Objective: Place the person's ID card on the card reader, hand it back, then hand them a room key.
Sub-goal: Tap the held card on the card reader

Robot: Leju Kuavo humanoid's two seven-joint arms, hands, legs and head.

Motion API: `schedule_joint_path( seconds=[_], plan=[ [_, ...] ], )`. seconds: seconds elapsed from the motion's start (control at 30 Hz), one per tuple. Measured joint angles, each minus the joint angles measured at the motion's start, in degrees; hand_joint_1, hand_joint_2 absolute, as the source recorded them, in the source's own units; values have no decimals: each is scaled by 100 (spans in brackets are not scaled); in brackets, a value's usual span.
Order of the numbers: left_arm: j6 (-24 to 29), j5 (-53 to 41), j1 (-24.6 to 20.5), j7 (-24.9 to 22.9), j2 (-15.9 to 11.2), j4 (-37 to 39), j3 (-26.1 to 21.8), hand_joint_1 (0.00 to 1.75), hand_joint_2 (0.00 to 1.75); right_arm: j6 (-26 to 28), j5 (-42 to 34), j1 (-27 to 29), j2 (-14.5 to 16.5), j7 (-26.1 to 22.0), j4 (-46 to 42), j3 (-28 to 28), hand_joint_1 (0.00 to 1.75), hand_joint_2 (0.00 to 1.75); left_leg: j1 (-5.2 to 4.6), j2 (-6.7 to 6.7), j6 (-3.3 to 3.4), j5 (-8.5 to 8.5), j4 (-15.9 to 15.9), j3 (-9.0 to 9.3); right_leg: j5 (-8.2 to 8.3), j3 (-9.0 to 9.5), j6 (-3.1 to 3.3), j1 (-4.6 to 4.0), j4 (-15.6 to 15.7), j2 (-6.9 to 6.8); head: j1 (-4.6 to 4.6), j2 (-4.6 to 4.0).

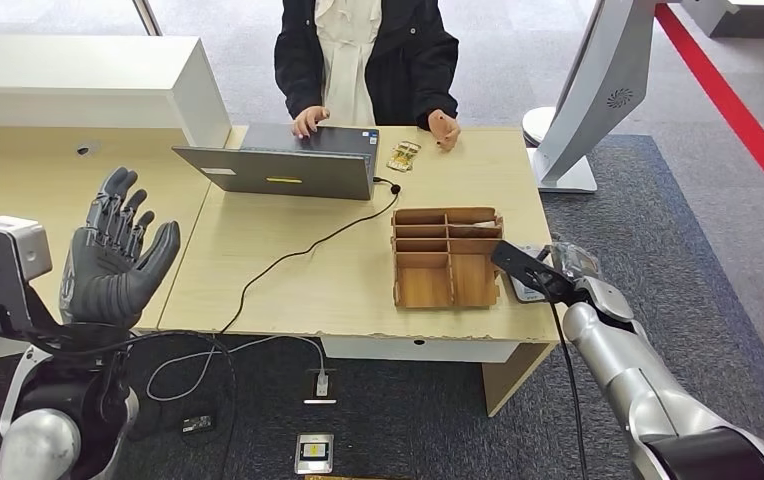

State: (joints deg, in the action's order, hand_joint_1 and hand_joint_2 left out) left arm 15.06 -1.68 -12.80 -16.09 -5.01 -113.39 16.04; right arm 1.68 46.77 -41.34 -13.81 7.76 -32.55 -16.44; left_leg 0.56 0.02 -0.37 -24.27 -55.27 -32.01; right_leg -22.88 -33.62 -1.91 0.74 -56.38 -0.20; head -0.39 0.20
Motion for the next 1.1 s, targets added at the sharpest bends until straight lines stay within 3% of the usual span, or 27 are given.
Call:
schedule_joint_path(
  seconds=[1.1],
  plan=[
    [-3,-70,-46,-114,-2,-185,-9,0,175,-114,6,-20,56,25,5,0,175,175,0,0,0,0,0,1,0,2,0,0,0,0,0,0]
  ],
)
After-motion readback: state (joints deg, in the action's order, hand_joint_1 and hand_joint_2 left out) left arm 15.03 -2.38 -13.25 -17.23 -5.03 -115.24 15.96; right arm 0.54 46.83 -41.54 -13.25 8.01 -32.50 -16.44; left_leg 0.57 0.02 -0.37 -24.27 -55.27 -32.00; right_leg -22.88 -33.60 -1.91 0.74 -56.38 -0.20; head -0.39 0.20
